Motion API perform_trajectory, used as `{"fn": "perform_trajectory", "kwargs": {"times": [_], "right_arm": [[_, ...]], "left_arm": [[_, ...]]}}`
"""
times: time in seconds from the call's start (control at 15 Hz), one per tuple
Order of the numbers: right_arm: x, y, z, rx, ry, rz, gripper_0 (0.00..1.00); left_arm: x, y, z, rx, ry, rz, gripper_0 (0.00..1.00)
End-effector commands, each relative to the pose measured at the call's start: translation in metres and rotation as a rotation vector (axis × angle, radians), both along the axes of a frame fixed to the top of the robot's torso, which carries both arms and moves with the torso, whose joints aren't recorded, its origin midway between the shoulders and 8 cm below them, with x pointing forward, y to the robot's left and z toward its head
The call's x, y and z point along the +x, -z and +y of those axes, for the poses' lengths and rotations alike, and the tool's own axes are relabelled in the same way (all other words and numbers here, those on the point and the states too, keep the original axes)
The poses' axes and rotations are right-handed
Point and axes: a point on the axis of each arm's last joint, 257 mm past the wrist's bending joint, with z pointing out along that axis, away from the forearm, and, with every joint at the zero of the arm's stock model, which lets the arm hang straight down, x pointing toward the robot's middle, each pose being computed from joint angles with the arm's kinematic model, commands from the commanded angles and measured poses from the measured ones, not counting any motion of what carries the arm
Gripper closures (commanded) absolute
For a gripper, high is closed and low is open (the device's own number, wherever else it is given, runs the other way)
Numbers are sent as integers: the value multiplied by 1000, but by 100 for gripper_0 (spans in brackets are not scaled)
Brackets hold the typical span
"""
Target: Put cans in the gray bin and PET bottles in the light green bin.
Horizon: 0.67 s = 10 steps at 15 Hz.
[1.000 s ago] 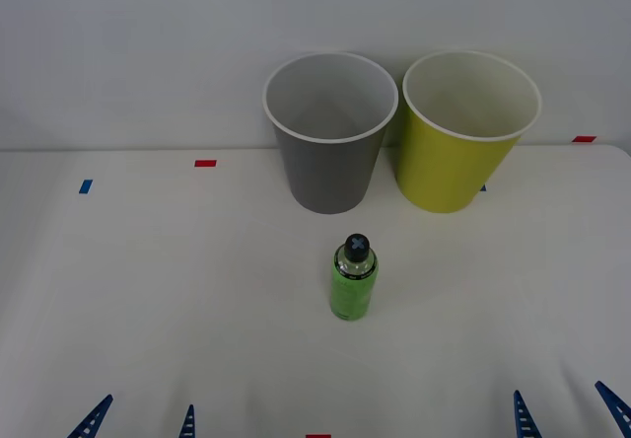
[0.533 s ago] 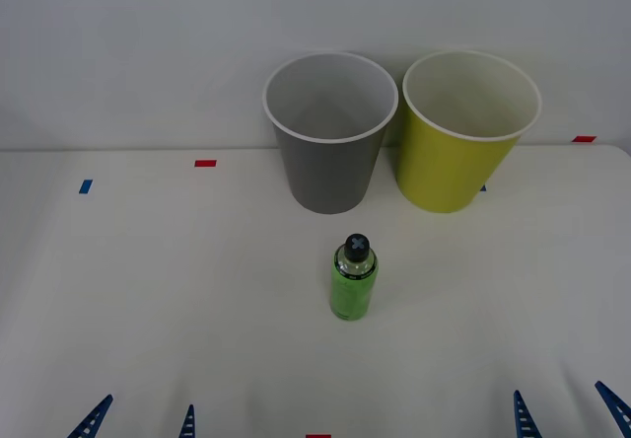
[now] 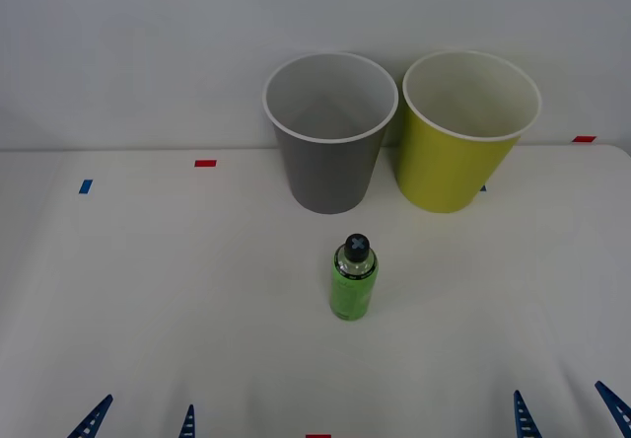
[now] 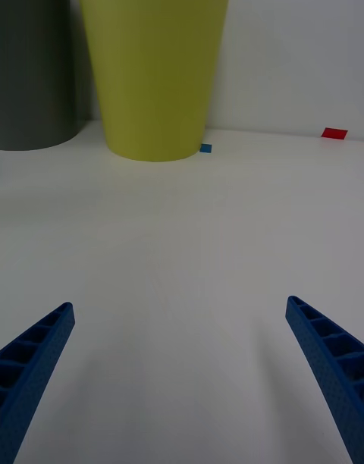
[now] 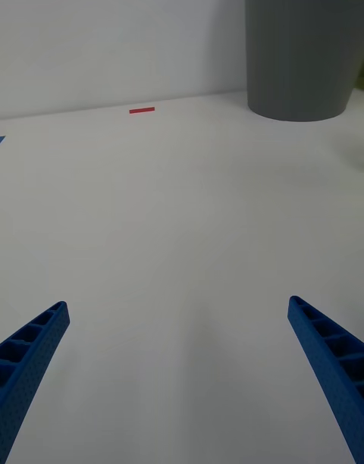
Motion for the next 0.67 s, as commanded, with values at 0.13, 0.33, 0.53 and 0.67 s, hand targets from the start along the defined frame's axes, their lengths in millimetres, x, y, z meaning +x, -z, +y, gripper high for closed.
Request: {"fn": "perform_trajectory", "kwargs": {"times": [0.13, 0.33, 0.53, 0.67], "right_arm": [[0, 0, 0, 0, 0, 0, 3], [0, 0, 0, 0, 0, 0, 3], [0, 0, 0, 0, 0, 0, 3], [0, 0, 0, 0, 0, 0, 3]], "left_arm": [[0, 0, 0, 0, 0, 0, 0], [0, 0, 0, 0, 0, 0, 0], [0, 0, 0, 0, 0, 0, 0], [0, 0, 0, 0, 0, 0, 0]]}}
